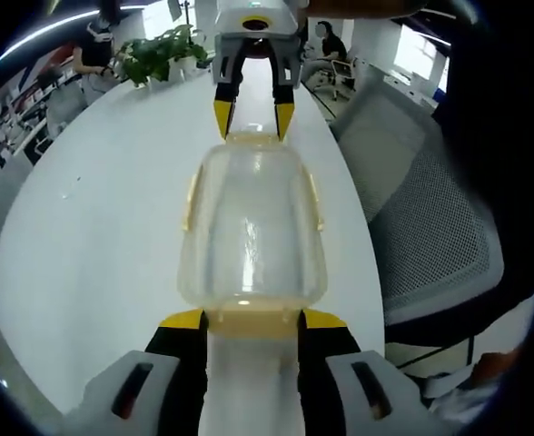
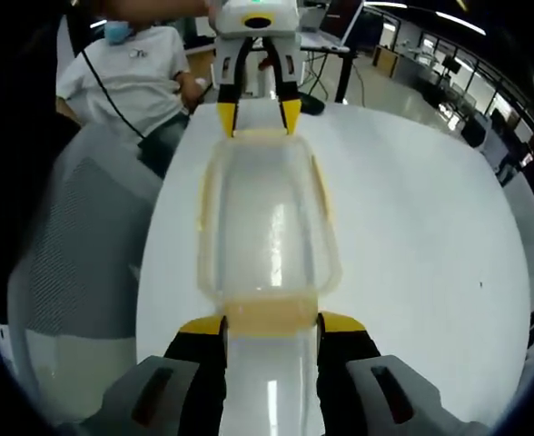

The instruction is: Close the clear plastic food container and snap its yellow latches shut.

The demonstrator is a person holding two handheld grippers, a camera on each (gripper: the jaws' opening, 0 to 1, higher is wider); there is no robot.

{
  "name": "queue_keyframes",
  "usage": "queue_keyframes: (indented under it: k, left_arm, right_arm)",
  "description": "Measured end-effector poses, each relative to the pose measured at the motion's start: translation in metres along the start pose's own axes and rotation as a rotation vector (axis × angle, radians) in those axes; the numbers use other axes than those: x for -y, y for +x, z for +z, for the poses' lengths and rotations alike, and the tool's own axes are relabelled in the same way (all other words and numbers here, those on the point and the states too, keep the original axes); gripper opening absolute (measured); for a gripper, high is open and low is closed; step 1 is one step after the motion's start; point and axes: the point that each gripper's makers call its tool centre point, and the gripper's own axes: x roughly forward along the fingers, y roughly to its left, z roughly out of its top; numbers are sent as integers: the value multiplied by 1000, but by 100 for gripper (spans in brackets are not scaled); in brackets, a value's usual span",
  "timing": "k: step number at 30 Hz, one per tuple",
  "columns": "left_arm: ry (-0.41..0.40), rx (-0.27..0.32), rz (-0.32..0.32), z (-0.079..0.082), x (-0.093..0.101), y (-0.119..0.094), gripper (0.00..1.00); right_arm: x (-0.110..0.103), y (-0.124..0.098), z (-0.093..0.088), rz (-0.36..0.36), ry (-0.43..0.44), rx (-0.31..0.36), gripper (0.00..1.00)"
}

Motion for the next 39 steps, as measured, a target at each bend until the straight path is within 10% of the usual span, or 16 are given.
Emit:
queue_keyframes:
  k: [39]
  left_arm:
    - [29,0,-26,63,-1,44,37]
  right_arm:
    - [-2,-33,-70,-19,41,-27,37]
